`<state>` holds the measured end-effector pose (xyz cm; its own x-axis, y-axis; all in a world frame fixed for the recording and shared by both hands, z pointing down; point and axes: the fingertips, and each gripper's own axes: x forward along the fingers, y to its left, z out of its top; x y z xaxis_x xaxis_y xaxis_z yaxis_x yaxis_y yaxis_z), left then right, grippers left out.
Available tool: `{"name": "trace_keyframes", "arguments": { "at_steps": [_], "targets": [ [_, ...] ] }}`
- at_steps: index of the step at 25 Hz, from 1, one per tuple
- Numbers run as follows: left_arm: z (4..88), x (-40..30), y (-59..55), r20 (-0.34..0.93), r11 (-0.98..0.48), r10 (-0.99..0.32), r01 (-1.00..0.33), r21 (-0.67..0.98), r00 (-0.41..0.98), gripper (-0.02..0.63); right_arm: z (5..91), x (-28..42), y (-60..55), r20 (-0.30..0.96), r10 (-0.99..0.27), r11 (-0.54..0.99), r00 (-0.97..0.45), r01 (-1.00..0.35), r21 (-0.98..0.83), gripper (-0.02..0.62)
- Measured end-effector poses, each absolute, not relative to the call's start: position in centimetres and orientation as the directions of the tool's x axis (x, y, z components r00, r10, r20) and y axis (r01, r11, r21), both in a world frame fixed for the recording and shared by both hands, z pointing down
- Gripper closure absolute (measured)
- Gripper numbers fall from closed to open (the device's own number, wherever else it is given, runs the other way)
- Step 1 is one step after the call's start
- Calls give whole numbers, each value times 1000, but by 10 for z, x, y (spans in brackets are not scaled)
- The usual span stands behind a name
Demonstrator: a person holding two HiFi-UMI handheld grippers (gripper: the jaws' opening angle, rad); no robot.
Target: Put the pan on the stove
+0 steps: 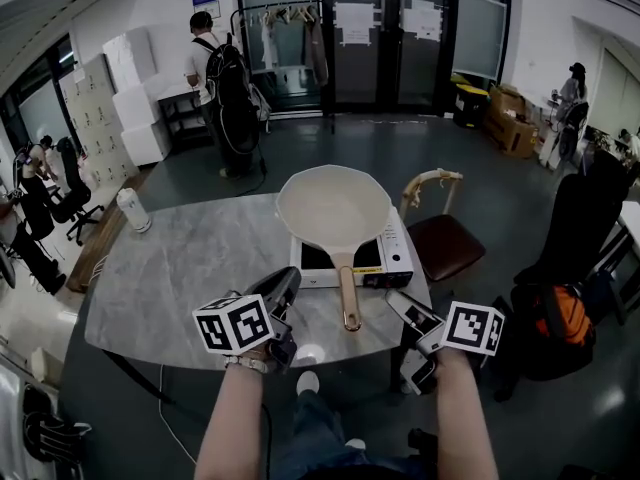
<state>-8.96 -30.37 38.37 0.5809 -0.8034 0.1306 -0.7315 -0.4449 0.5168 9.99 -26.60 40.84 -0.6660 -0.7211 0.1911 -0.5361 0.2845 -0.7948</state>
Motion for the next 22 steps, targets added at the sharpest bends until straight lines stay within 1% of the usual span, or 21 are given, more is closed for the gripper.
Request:
{"name": "trace_keyframes", "arguments": {
  "at_steps": [2,4,6,8,10,13,16,18,22],
  "targets": [
    [376,-92,-302,118,-445,-826,-767,462,550,592,400,107,-268,177,-755,306,-631,-578,-756,472],
    [367,-92,-299,94,-451,-840,-785,425,534,594,388,115,-268,136,-788,337,-600,-606,-720,511],
    [360,-92,-296,67,-460,-853,-806,373,518,595,373,122,-266,59,-810,393,-583,-617,-682,526],
    [352,-92,-293,47,-470,-861,-829,303,506,595,359,125,-263,-21,-817,456,-577,-622,-637,531],
    [346,-91,-290,28,-482,-864,-842,242,502,595,348,126,-261,-62,-826,491,-560,-662,-567,541],
    [337,-92,-286,5,-480,-873,-861,166,488,595,338,128,-259,-60,-851,497,-521,-765,-408,555],
    [330,-94,-284,-25,-455,-890,-885,100,455,595,331,133,-259,-42,-879,472,-475,-855,-214,557],
    [324,-96,-283,-51,-439,-898,-895,75,437,595,325,137,-259,-41,-897,442,-440,-889,-122,557],
    [314,-99,-279,-88,-421,-905,-907,24,417,595,316,142,-256,-63,-912,409,-406,-912,-28,567]
  ]
}}
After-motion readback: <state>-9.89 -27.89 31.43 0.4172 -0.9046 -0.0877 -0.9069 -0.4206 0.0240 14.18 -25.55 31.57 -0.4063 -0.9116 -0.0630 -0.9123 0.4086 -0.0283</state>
